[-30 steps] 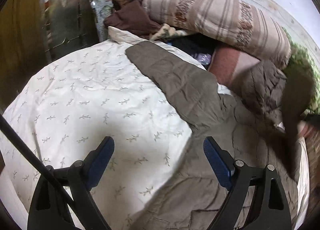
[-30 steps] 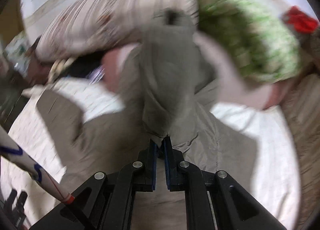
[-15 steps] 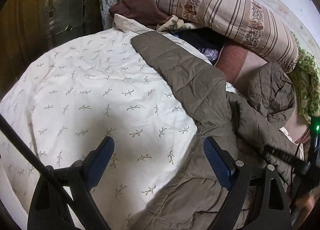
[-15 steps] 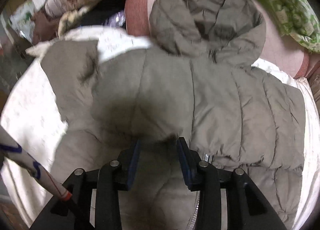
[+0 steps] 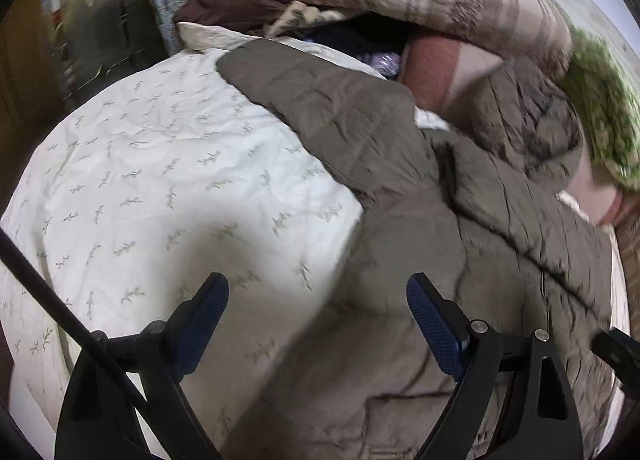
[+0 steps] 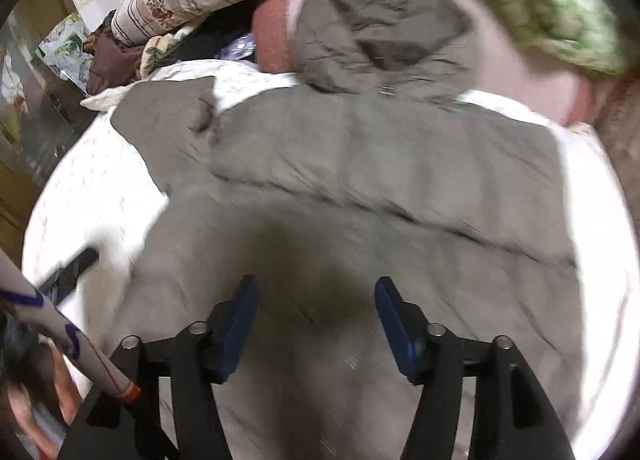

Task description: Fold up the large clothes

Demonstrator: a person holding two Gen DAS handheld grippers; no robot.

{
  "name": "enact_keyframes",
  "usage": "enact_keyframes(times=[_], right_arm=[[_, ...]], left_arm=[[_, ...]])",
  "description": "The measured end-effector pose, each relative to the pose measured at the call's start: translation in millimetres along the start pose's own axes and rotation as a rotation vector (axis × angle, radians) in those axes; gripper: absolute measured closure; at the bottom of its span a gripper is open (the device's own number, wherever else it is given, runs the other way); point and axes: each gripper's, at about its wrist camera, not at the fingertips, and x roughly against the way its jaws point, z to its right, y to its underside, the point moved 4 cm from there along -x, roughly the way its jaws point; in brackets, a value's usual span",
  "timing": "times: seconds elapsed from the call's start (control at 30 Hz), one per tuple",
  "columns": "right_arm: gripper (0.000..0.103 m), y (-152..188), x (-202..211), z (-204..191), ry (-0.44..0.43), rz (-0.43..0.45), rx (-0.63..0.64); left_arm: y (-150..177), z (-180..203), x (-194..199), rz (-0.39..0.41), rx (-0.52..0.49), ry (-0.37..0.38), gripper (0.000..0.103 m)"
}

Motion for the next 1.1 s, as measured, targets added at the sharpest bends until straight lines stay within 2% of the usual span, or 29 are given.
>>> enact_keyframes(times=[0.1, 0.27, 0.37, 0.5, 0.73, 0.93, 1.1], right_arm=[[0.036, 37, 26, 34, 0.029, -0.014, -0.037], [0.036, 84, 55, 81, 0.008, -0.034, -0.171], [0.036, 101, 67, 89, -0.008, -0.029, -0.199], [0.035, 113, 68, 76, -0.023, -0.033, -0.176], [0.035, 116, 55, 43, -0.051, -0.035, -0.102], [0.035, 103, 37, 17, -0.017, 0.008, -0.036], [0.035, 91, 17, 14, -0.038, 0.071, -0.039]], left_arm=[[13, 12, 6, 0.006, -0.04, 0.006, 0.013], [35, 31, 11, 0.05, -0.137, -0.034, 0.013], [43, 33, 16, 0.082, -0.174, -0.06, 0.013], [47, 23, 21, 0.113, -0.181, -0.106, 0.013], [39, -19, 14, 0.073, -0.084, -0.125, 0.013], [29, -47, 15, 0.088, -0.036, -0.158, 0.013], [7, -67, 10, 0.075, 0.035, -0.13, 0.013]])
